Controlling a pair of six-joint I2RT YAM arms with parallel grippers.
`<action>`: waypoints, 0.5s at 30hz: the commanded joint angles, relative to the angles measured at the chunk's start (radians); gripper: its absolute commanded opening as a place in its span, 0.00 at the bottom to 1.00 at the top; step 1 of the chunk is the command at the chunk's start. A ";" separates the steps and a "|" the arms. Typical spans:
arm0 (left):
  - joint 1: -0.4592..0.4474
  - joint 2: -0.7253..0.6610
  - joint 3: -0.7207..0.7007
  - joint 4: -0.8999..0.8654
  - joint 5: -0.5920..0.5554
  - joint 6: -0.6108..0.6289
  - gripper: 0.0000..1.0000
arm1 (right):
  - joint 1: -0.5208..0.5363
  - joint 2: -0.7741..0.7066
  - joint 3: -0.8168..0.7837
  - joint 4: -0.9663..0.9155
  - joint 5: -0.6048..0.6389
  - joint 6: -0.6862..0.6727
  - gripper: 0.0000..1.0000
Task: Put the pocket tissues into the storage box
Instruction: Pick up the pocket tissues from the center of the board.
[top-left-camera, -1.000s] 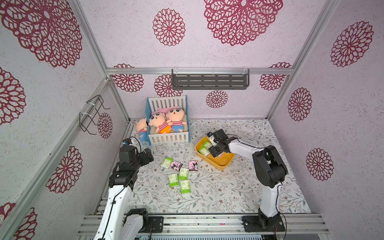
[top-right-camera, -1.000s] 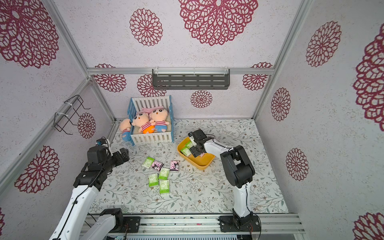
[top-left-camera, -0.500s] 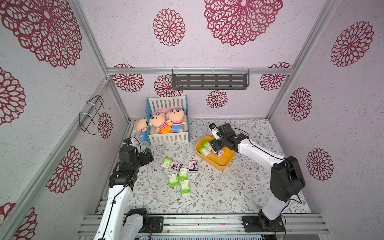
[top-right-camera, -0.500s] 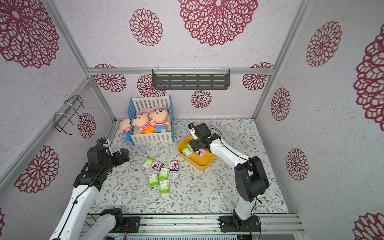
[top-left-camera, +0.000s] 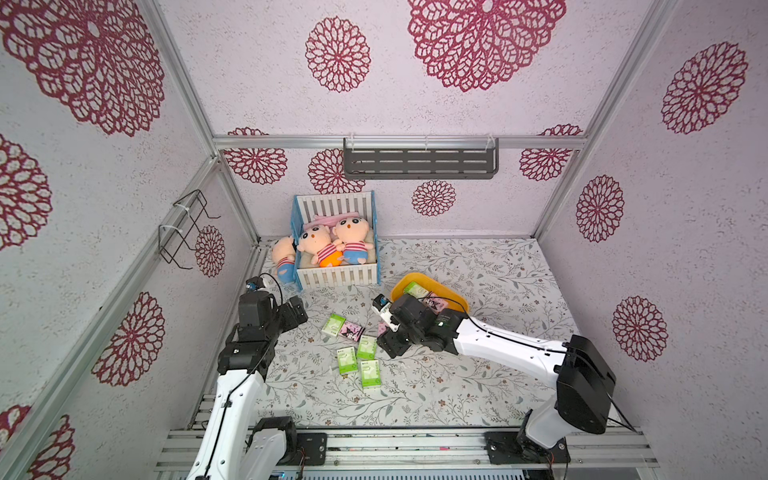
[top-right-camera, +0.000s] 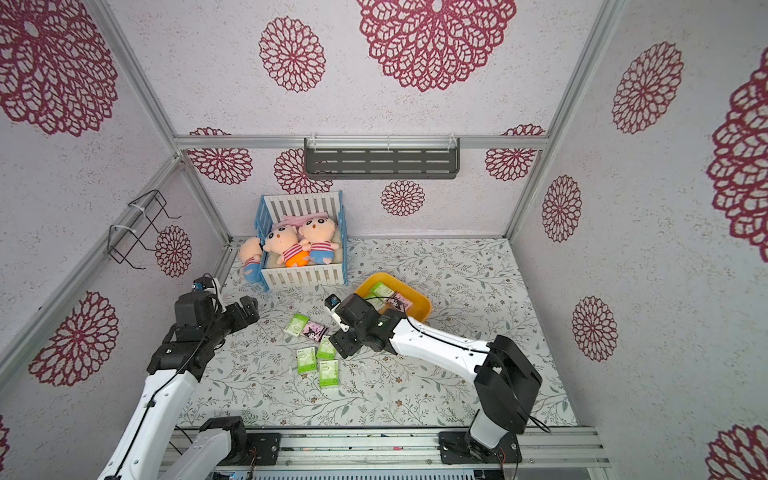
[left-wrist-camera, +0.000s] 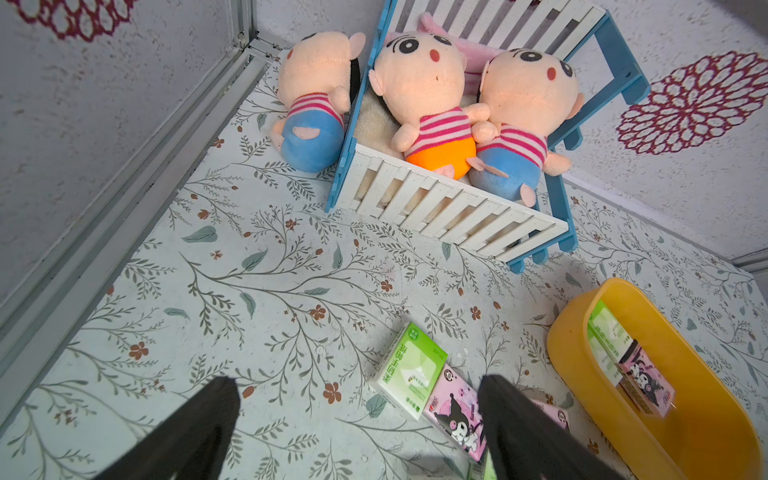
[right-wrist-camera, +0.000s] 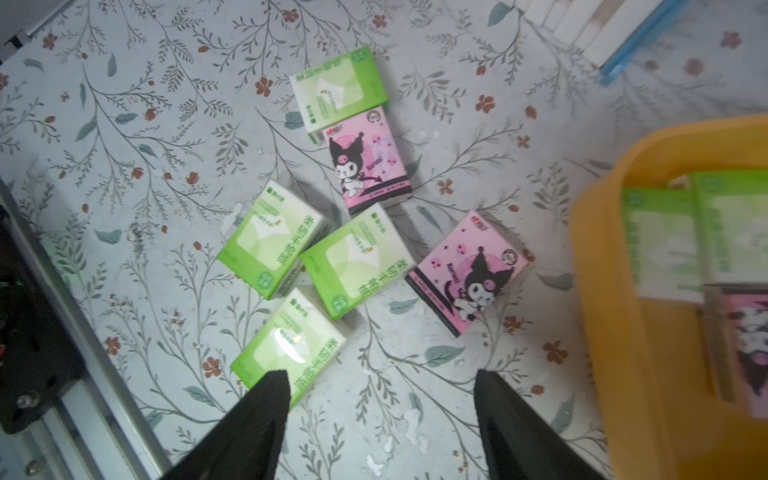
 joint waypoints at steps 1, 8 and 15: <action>-0.006 -0.008 -0.007 0.003 0.001 -0.001 0.97 | 0.061 0.071 0.086 -0.105 -0.038 0.235 0.77; -0.008 0.000 -0.004 0.005 0.020 0.003 0.97 | 0.125 0.189 0.131 -0.157 -0.047 0.365 0.78; -0.008 0.004 -0.004 0.011 0.047 -0.002 0.97 | 0.130 0.261 0.182 -0.208 0.010 0.368 0.79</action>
